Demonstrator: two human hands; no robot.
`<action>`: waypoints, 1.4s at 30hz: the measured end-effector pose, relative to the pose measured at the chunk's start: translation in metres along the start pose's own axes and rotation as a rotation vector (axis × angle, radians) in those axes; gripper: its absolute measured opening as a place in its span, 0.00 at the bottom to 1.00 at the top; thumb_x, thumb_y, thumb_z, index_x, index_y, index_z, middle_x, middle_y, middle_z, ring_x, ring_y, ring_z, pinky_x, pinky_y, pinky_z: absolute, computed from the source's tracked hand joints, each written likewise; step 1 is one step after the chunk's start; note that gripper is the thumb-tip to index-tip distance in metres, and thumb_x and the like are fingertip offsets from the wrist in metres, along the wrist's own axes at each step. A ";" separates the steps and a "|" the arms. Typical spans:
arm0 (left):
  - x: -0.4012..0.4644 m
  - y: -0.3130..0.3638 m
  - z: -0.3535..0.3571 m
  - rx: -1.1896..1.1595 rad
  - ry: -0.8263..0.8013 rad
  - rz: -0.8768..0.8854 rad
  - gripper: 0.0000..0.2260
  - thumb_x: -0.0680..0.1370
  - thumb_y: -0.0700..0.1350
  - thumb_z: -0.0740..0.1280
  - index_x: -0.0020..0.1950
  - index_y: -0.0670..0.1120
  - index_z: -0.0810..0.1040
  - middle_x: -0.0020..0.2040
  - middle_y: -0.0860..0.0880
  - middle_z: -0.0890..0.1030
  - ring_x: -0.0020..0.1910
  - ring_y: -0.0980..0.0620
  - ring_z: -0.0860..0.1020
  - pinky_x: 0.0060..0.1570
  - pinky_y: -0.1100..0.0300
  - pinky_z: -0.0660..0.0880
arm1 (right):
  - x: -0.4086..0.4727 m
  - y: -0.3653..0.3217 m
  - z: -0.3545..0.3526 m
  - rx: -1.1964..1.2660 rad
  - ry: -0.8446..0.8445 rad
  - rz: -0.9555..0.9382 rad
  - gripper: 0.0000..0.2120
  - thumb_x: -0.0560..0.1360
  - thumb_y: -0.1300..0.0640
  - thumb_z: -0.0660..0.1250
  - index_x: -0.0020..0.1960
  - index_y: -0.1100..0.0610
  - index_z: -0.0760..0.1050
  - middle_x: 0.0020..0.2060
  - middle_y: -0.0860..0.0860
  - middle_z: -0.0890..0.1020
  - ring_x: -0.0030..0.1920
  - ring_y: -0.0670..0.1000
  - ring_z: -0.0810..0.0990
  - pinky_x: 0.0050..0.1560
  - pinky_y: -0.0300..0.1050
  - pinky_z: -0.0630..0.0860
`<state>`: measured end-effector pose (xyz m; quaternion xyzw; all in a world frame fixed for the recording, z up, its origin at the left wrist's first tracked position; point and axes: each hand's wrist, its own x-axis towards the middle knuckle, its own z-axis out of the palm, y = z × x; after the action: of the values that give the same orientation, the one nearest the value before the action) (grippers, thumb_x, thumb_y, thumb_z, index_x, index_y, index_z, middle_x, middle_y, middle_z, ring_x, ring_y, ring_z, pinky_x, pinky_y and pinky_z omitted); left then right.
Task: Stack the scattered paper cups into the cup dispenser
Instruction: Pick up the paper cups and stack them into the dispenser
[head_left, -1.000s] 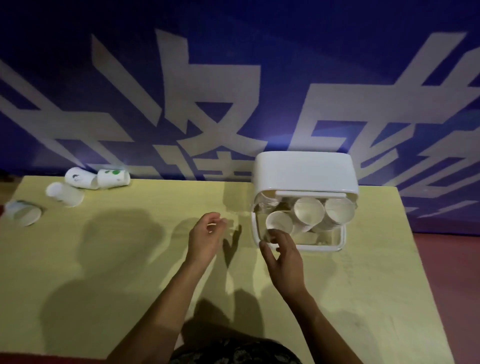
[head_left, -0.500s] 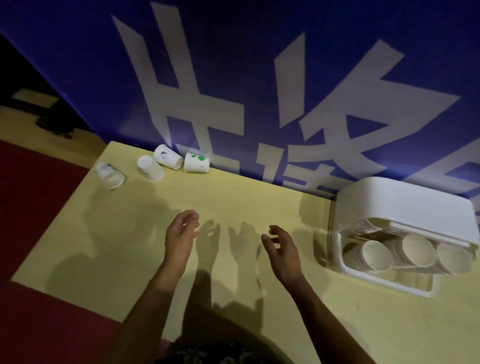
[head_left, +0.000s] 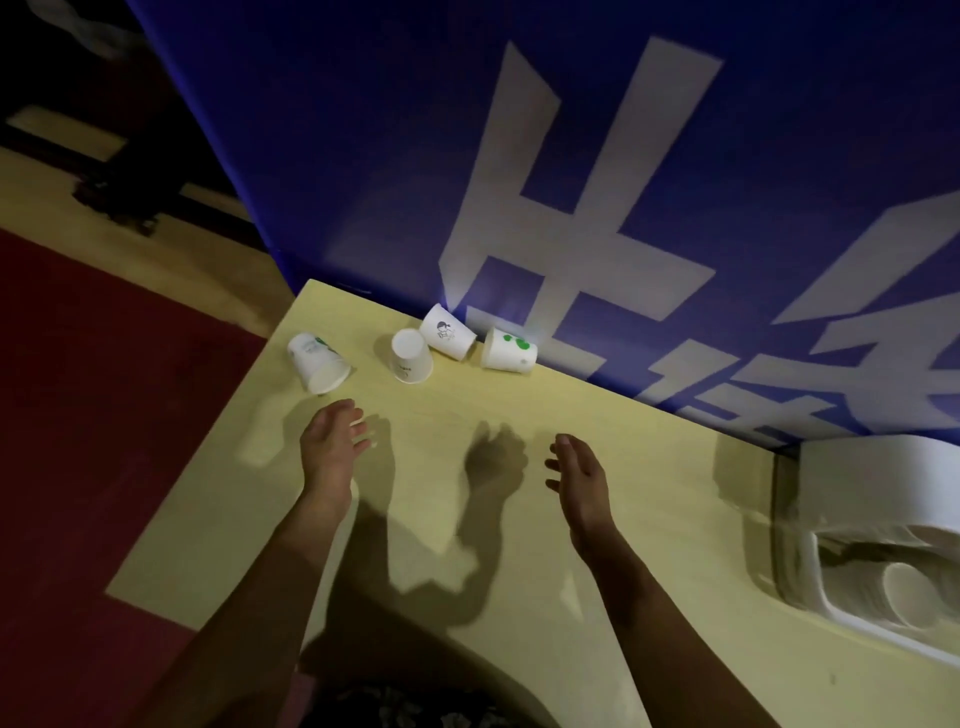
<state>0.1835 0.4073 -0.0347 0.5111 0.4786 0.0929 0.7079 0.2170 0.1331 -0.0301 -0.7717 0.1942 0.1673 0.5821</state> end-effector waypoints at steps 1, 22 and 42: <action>0.010 0.005 -0.004 -0.002 0.012 -0.004 0.07 0.79 0.40 0.63 0.56 0.42 0.76 0.53 0.43 0.79 0.50 0.46 0.79 0.44 0.58 0.77 | 0.005 -0.005 0.009 -0.011 0.001 -0.004 0.12 0.83 0.48 0.57 0.60 0.51 0.74 0.56 0.52 0.80 0.54 0.52 0.79 0.55 0.55 0.78; 0.173 0.029 0.022 0.518 0.240 -0.056 0.30 0.74 0.52 0.70 0.74 0.49 0.64 0.68 0.40 0.73 0.61 0.37 0.75 0.56 0.52 0.73 | 0.161 -0.071 0.103 -0.967 -0.125 -0.206 0.32 0.74 0.55 0.70 0.75 0.50 0.60 0.71 0.53 0.69 0.68 0.58 0.69 0.64 0.60 0.73; -0.004 0.002 0.017 0.043 -0.178 -0.329 0.18 0.72 0.43 0.74 0.62 0.49 0.77 0.52 0.44 0.82 0.45 0.47 0.82 0.45 0.51 0.80 | 0.021 -0.014 0.029 0.043 -0.085 -0.013 0.40 0.74 0.53 0.72 0.76 0.37 0.52 0.64 0.45 0.71 0.59 0.48 0.77 0.58 0.48 0.78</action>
<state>0.1952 0.3949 -0.0307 0.4472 0.4930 -0.0798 0.7420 0.2410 0.1624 -0.0366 -0.7524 0.1677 0.1918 0.6075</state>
